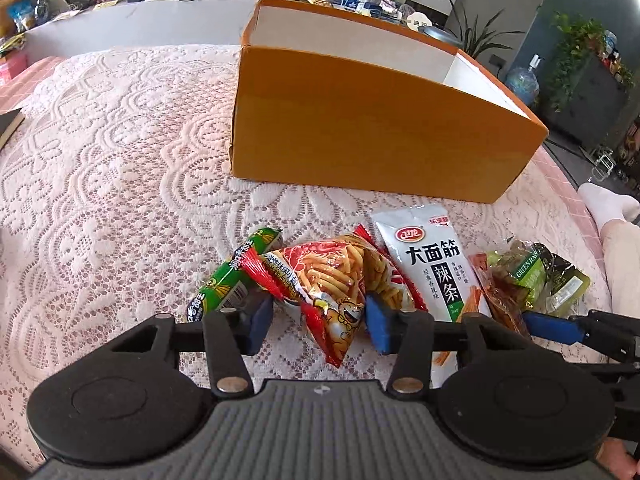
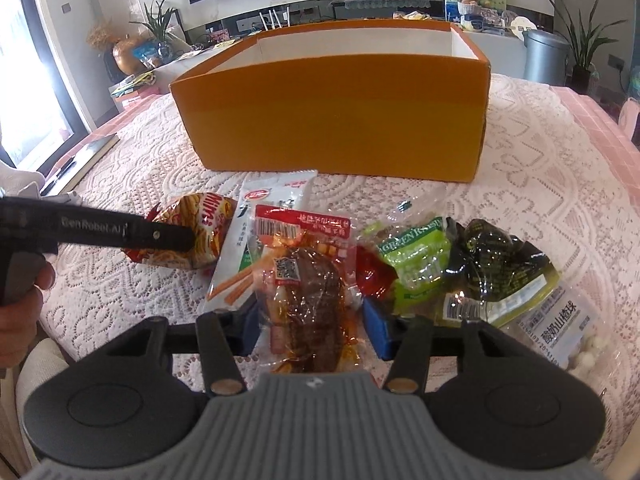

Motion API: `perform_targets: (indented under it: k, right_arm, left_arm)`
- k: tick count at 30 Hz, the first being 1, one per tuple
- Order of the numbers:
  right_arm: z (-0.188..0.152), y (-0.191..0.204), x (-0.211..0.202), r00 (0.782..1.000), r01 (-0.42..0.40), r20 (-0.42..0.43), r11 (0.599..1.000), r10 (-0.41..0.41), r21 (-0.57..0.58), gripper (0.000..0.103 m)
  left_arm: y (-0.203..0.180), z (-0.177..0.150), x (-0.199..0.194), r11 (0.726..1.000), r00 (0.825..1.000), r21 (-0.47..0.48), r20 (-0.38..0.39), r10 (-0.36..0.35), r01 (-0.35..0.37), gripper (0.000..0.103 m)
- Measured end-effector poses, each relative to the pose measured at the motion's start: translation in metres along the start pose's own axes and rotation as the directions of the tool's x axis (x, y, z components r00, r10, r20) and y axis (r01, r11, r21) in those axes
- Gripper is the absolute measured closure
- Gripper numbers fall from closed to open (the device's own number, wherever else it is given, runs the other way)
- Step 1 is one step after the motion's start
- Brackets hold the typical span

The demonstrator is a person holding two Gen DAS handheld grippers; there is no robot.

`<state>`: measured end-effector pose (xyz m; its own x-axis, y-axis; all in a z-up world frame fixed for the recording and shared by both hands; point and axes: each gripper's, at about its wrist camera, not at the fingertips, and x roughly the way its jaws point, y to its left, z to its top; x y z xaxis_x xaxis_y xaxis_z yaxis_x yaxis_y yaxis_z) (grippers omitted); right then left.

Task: Organize snacks
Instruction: 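Lift both snacks over the orange box and open both tools to drop them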

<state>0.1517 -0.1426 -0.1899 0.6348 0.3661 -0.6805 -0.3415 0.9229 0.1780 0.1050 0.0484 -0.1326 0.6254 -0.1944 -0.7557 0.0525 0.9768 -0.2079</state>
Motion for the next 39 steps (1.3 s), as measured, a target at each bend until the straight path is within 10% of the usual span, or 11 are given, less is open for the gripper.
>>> perform_targets:
  k: [16, 17, 18, 39]
  right_arm:
    - [0.007, 0.005, -0.023, 0.998, 0.035, 0.06, 0.999, -0.035, 0.005, 0.059]
    - [0.007, 0.005, -0.026, 0.997, 0.028, 0.068, 1.0, -0.028, 0.006, 0.096]
    - [0.008, 0.005, -0.027, 0.997, 0.042, 0.071, 0.999, -0.042, 0.008, 0.1]
    - [0.044, -0.001, -0.075, 0.977, 0.046, 0.209, 0.999, -0.05, 0.022, 0.103]
  left_arm:
    - [-0.011, -0.001, -0.041, 1.0, 0.997, 0.005, 0.079, 0.004, -0.005, 0.07]
    - [-0.012, 0.0, -0.044, 1.0, 0.996, 0.008, 0.086, 0.004, -0.005, 0.071]
    - [-0.013, 0.0, -0.047, 1.0, 0.996, 0.01, 0.093, 0.004, -0.005, 0.071]
    - [-0.031, 0.032, -0.082, 0.996, 0.983, 0.085, 0.181, -0.005, -0.01, 0.072]
